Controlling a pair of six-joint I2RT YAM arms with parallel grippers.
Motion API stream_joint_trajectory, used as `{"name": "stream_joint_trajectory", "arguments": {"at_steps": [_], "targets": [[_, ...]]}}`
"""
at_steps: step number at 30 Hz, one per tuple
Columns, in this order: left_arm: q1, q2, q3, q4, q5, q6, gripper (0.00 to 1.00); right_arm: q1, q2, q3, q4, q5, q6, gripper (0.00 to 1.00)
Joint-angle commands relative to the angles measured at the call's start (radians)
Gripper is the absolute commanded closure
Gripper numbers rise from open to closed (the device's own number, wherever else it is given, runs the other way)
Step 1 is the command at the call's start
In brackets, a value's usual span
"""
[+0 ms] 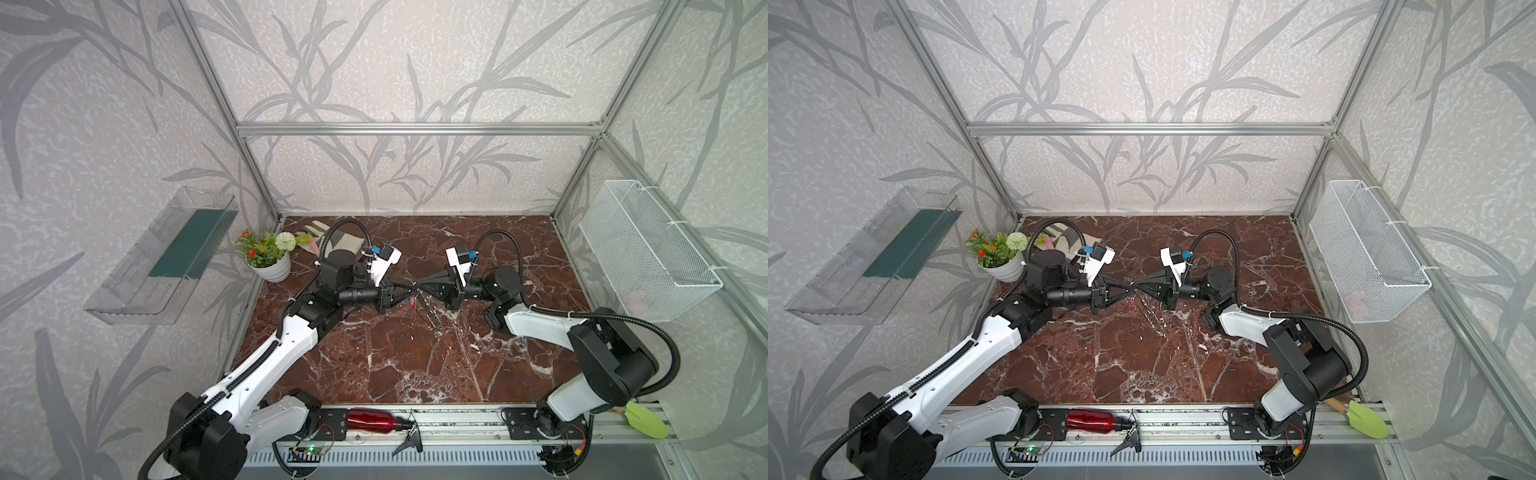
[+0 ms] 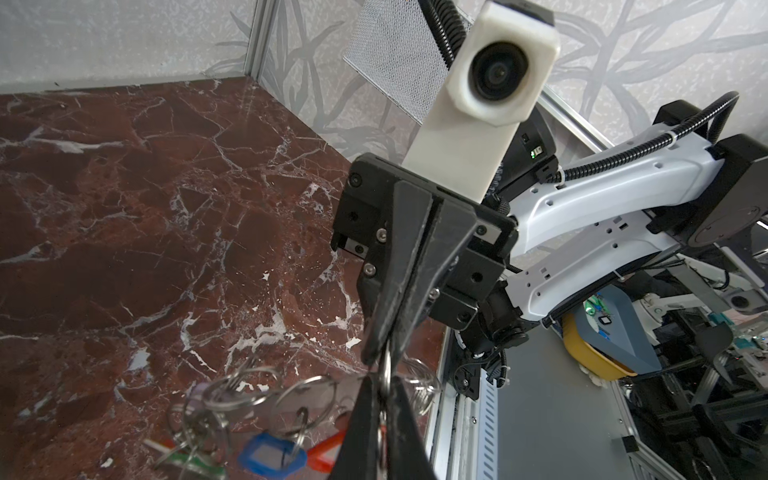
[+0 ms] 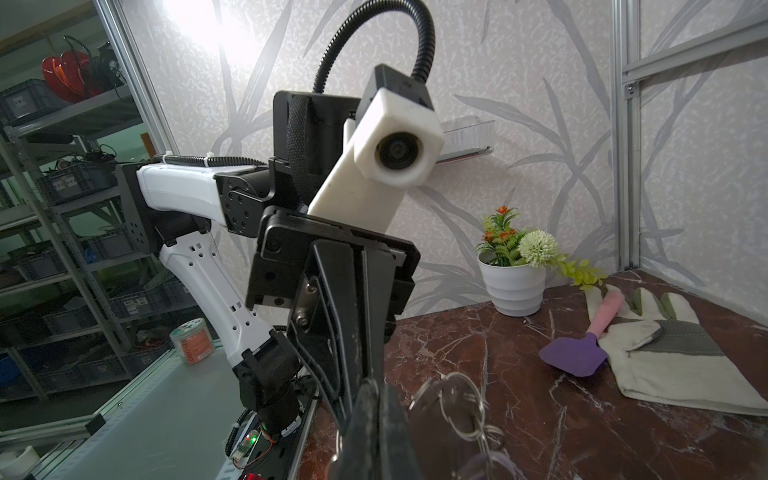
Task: Put the keys on the keyring
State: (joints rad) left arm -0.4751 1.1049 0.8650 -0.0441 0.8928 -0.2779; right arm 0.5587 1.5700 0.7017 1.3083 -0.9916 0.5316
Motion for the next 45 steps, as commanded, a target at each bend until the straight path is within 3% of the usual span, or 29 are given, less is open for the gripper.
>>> {"name": "stream_joint_trajectory", "arguments": {"at_steps": [1,7,9,12,16,21,30,37,45], "targets": [[-0.011,0.002,0.016,0.007,0.062,-0.012,1.00,-0.002,-0.021,0.018,0.020,0.045,-0.016,1.00],[-0.012,-0.012,0.060,-0.128,-0.005,0.116,1.00,-0.002,-0.033,0.020,-0.008,0.036,-0.039,0.99],[-0.012,-0.004,0.105,-0.233,-0.035,0.208,1.00,-0.008,-0.050,0.008,-0.017,0.039,-0.049,0.86],[-0.012,0.016,0.184,-0.400,-0.074,0.370,1.00,-0.039,-0.075,-0.020,-0.025,0.045,-0.048,0.76],[-0.013,0.078,0.308,-0.632,-0.085,0.581,1.00,-0.081,-0.105,-0.045,-0.027,0.012,-0.045,0.70],[-0.021,0.169,0.456,-0.850,-0.076,0.746,1.00,-0.074,-0.143,-0.024,-0.170,-0.016,-0.134,0.68],[-0.047,0.339,0.680,-1.031,-0.084,0.874,1.00,-0.028,-0.107,0.014,-0.208,-0.067,-0.153,0.66],[-0.066,0.417,0.784,-1.091,-0.110,0.905,1.00,-0.011,-0.086,0.031,-0.210,-0.085,-0.148,0.67],[-0.069,0.430,0.807,-1.095,-0.123,0.910,1.00,-0.012,-0.073,0.029,-0.218,-0.081,-0.162,0.81]]}}
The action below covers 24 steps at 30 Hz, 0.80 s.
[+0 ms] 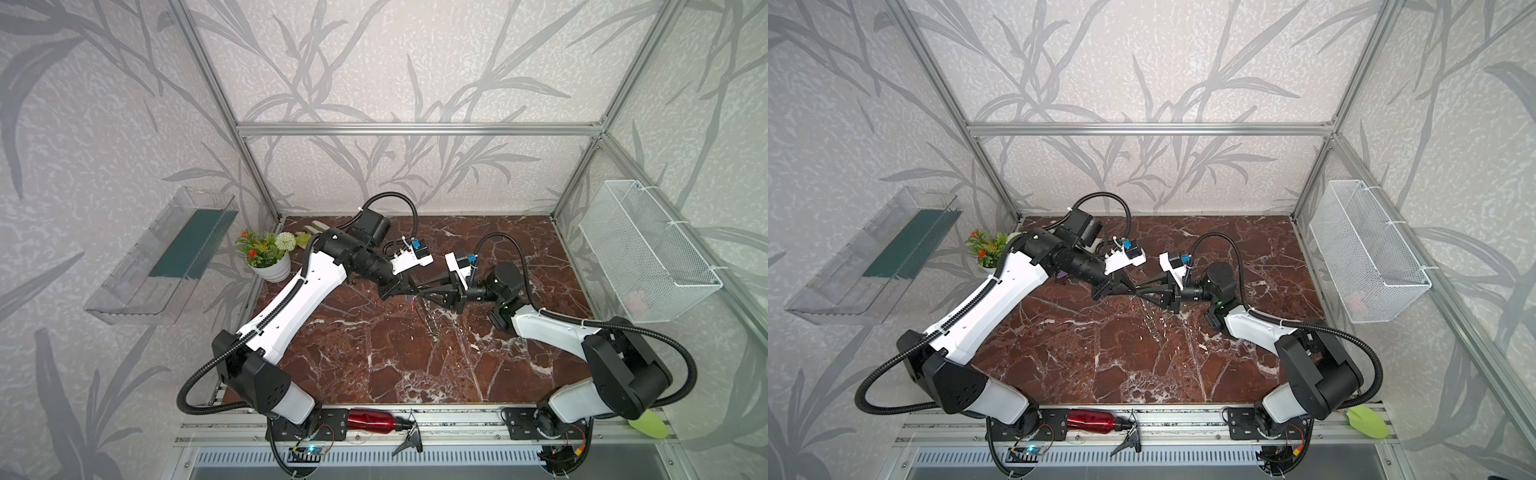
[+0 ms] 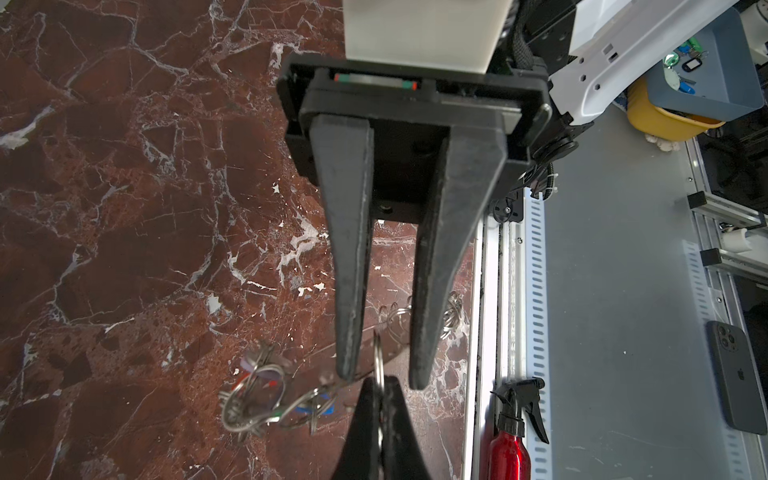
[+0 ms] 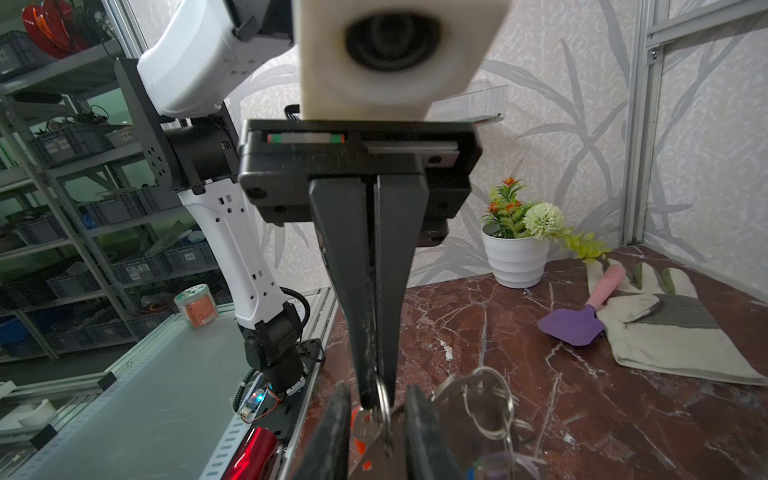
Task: Put the keys on the keyring
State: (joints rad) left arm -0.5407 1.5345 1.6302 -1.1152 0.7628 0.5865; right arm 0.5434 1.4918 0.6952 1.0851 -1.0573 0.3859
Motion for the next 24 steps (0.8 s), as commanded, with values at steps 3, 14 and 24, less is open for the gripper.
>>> {"name": "stream_joint_trajectory", "arguments": {"at_steps": [3,14,24], "targets": [[-0.003,0.006,0.048,-0.027,0.004,0.047,1.00,0.004,0.010,0.037,0.008,-0.013,-0.014,0.87],[0.001,-0.005,0.043,0.041,-0.007,-0.050,1.00,0.004,0.012,0.033,0.016,-0.007,-0.009,1.00],[0.223,-0.387,-0.455,0.725,0.031,-0.651,0.49,0.003,0.010,0.027,0.053,0.026,0.011,1.00]]}}
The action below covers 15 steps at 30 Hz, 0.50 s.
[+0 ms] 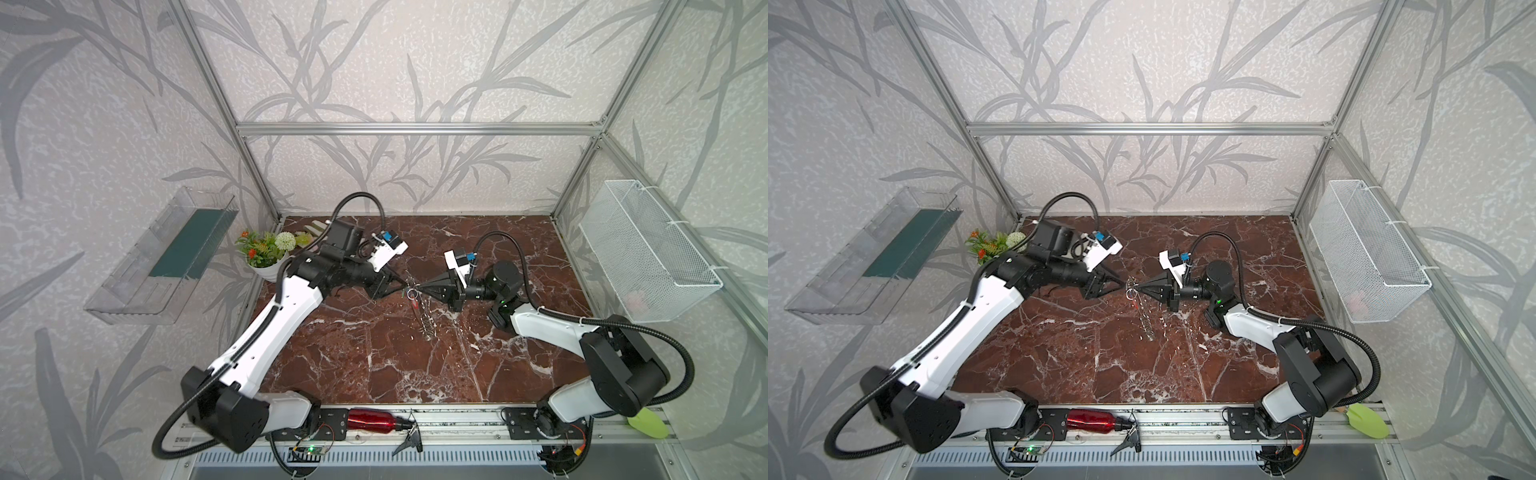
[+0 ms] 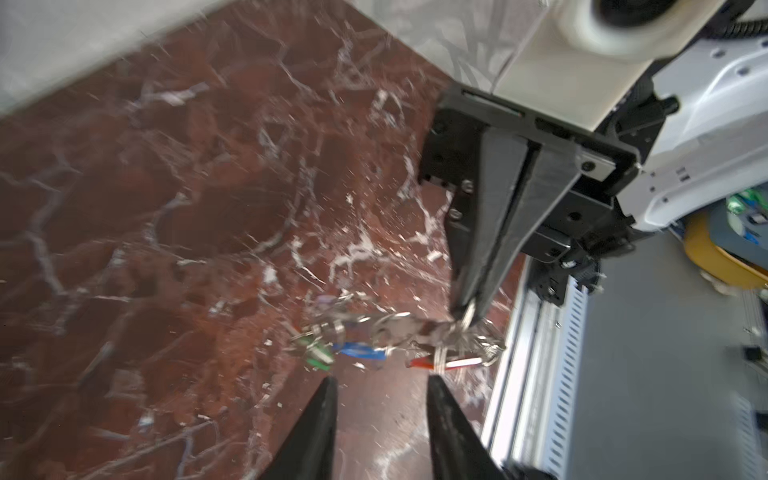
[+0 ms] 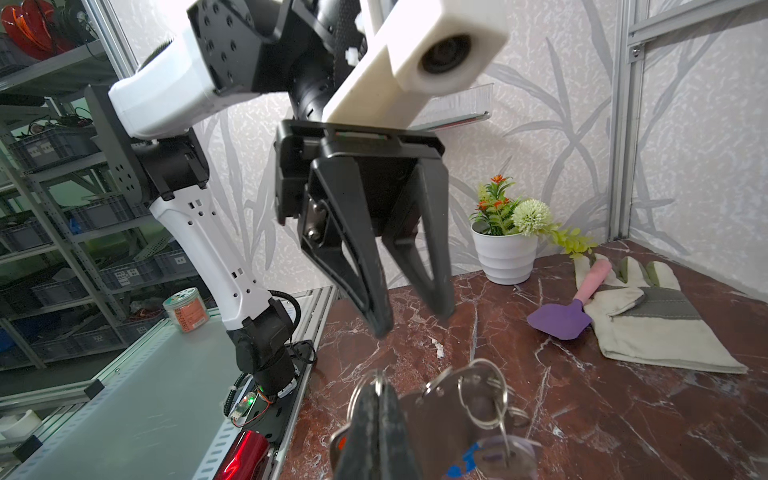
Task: Put the keys on the keyring
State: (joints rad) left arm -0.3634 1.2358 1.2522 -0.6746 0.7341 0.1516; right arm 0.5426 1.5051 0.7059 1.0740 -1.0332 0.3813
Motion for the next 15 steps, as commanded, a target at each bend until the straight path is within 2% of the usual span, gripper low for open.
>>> {"name": "stream_joint_trajectory", "arguments": {"at_steps": [1,4,6,10,15], "targets": [[0.055,-0.114,-0.112,0.311,0.069,-0.241,0.45,0.005,-0.005,0.017,0.066,0.003,0.018,1.00],[0.058,-0.151,-0.196,0.389,0.137,-0.340,0.40,0.005,-0.013,0.016,0.061,0.007,0.016,1.00],[0.056,-0.172,-0.256,0.456,0.229,-0.394,0.36,0.005,-0.017,0.016,0.057,0.009,0.014,1.00],[0.049,-0.244,-0.375,0.566,0.227,-0.372,0.25,0.005,-0.011,0.016,0.071,0.004,0.027,1.00],[0.022,-0.193,-0.388,0.570,0.283,-0.356,0.32,0.005,0.010,0.024,0.113,0.002,0.061,1.00]]}}
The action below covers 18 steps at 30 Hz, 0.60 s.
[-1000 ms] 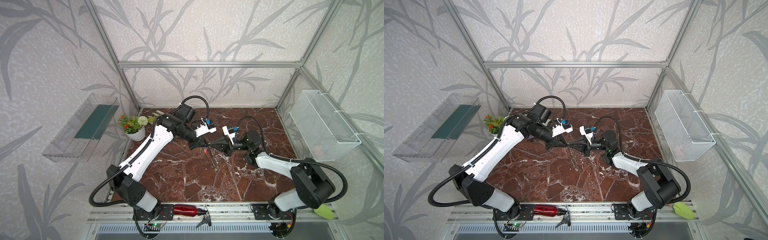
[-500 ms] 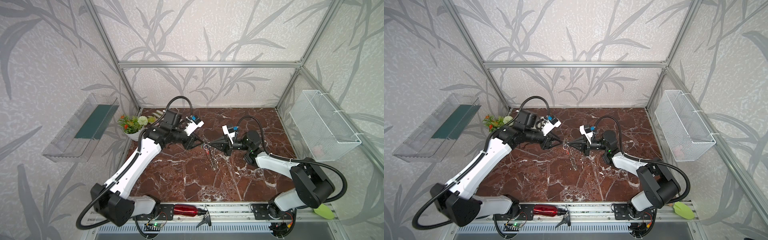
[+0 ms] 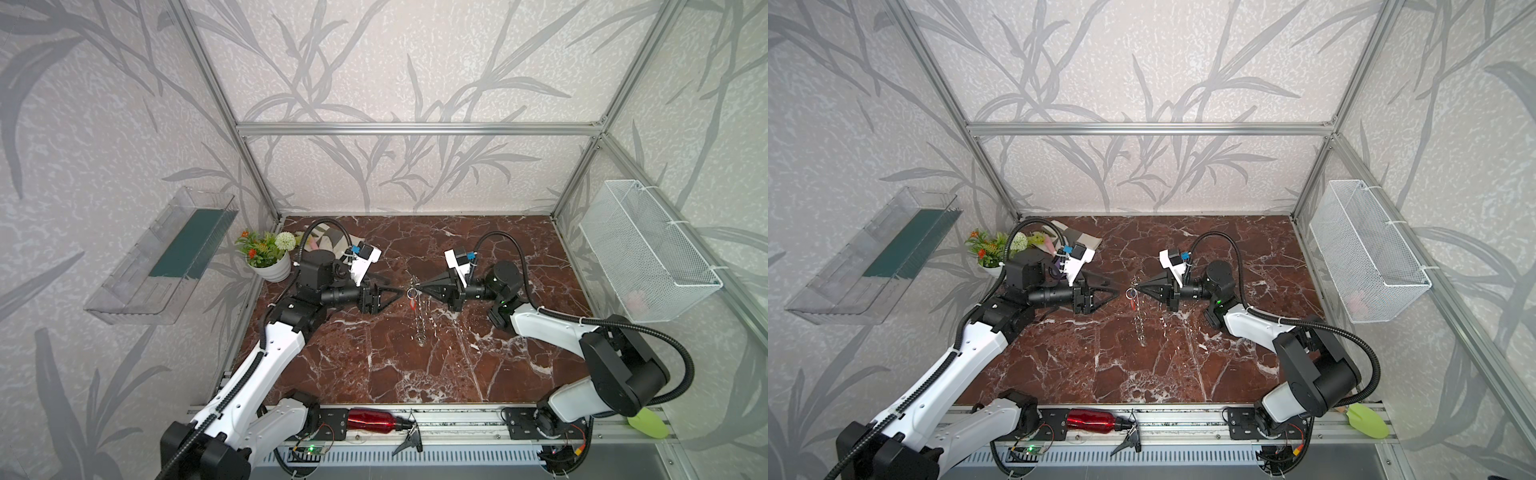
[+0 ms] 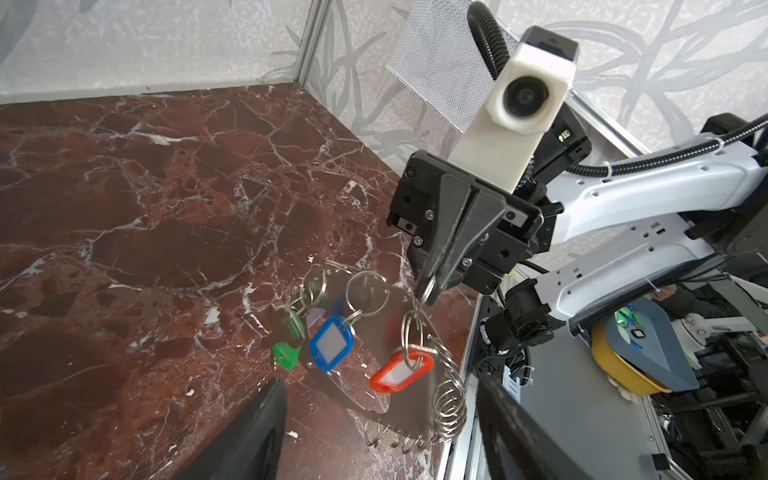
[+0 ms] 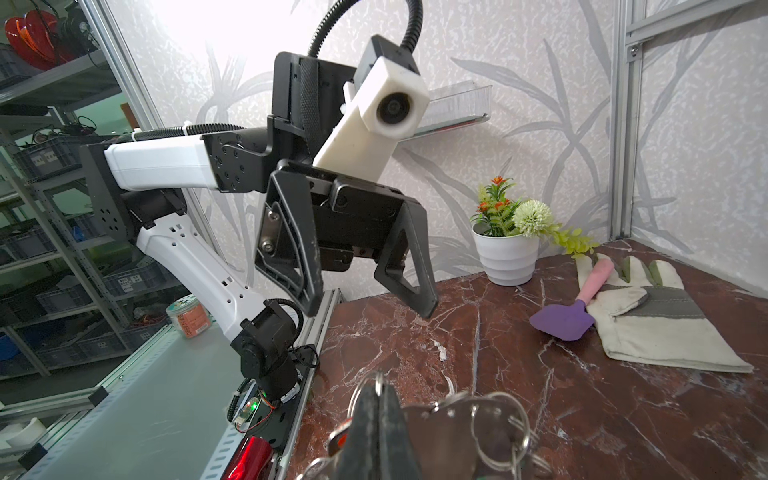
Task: Put the keys on the keyring
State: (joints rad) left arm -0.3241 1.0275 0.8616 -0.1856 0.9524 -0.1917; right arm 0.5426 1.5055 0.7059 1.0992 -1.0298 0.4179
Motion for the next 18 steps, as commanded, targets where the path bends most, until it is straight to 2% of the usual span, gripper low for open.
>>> {"name": "stream_joint_trajectory", "arguments": {"at_steps": [1,7,12,18], "targets": [[-0.022,0.025,0.004,0.080,0.064,-0.012,0.34,0.005,0.014,0.027,0.092,-0.001,0.028,1.00],[-0.055,0.076,0.020,0.062,0.055,-0.009,0.43,0.005,0.033,0.038,0.115,-0.001,0.046,1.00],[-0.082,0.112,0.036,0.038,0.086,0.003,0.60,0.007,0.038,0.040,0.119,0.003,0.050,1.00],[-0.082,0.095,0.023,0.036,0.068,-0.011,0.77,0.006,0.043,0.040,0.118,0.003,0.050,1.00]]}}
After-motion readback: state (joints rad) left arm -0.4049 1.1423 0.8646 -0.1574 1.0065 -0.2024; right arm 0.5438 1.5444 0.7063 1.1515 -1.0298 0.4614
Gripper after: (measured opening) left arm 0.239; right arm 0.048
